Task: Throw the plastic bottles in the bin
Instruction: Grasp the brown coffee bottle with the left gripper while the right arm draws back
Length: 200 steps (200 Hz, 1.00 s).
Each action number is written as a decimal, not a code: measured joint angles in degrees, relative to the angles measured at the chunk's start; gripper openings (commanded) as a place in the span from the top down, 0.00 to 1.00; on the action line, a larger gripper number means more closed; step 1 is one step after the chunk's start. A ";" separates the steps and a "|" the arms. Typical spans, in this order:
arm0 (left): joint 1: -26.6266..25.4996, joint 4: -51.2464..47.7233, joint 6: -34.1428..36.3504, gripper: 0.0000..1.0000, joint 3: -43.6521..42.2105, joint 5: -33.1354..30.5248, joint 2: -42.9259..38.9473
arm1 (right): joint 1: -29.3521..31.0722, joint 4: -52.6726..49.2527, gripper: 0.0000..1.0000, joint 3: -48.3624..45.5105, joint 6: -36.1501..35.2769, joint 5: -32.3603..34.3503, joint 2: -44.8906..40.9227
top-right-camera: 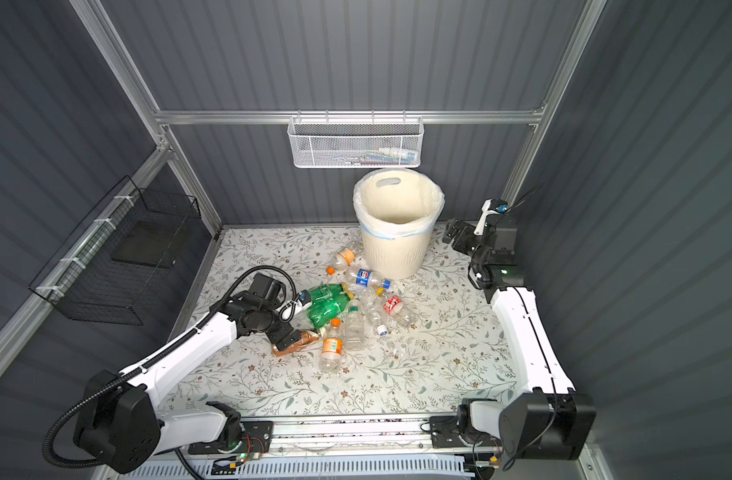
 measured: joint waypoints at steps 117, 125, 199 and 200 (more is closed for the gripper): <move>-3.69 -1.62 1.92 0.04 -0.22 -5.14 8.92 | -4.13 2.25 0.01 -5.18 2.12 -4.22 0.28; -3.91 -1.46 1.92 0.05 -0.44 -5.70 9.35 | -4.31 2.51 0.01 -5.46 2.19 -4.39 0.33; -5.14 -0.44 2.34 0.28 -1.95 -8.44 11.43 | -4.92 3.06 0.01 -6.40 3.69 -5.68 1.42; -5.16 -0.46 2.27 0.28 -1.95 -8.41 11.43 | -4.92 3.06 0.01 -6.43 3.72 -5.68 1.40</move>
